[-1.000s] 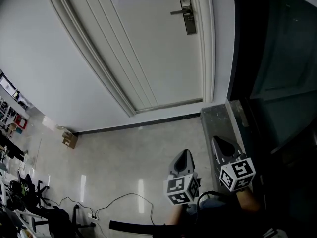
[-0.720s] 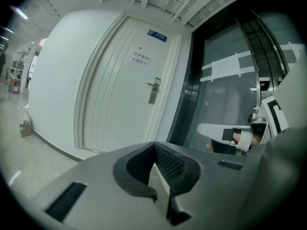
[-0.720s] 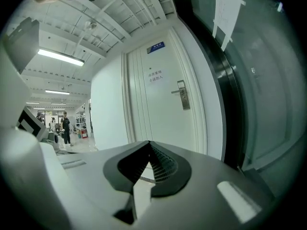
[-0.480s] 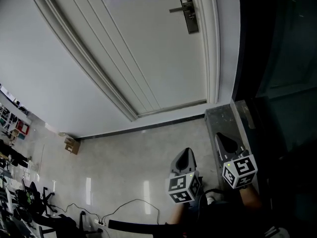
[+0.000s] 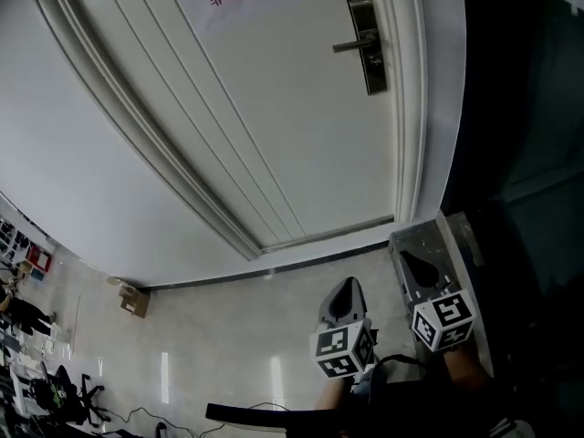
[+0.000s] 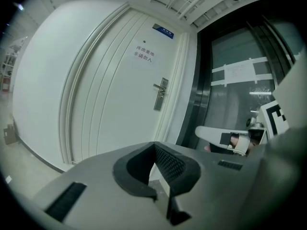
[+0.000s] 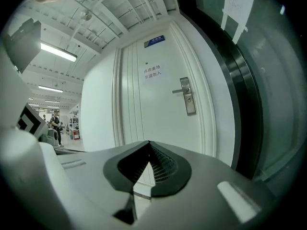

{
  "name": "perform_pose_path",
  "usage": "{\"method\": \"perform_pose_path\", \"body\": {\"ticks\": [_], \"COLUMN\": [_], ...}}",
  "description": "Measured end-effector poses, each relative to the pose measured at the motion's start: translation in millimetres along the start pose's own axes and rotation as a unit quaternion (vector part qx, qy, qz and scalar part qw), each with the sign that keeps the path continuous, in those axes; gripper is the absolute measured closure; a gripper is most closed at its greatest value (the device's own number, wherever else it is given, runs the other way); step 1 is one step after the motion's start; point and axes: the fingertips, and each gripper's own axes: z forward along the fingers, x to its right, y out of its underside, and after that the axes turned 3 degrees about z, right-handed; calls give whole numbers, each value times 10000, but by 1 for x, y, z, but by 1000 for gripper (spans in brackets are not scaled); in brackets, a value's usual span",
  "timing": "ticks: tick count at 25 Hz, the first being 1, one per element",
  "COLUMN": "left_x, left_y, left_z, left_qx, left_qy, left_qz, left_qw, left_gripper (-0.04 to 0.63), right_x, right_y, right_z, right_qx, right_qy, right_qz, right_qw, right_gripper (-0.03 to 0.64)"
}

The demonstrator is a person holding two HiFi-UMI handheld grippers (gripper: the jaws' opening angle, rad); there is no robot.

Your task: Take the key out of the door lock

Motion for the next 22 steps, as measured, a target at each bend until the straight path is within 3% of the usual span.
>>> {"method": "perform_pose_path", "body": {"ticks": [12, 22], "left_x": [-44, -50], "left_y": [-12, -45], "left_z": [69, 172], "left_qx": [-144, -28], "left_qy": [135, -26], "left_qz": [-150, -94], "left_qw": [9997, 9999], "left_gripper": [595, 595], "right_x": [23, 90], "right_y": [-7, -32], "right_z": [71, 157], "right_qx": [12, 107], "right_qy": [305, 16], "right_qz": [-11, -222], "right_qw": [9995, 9997], "right_gripper": [615, 615]}}
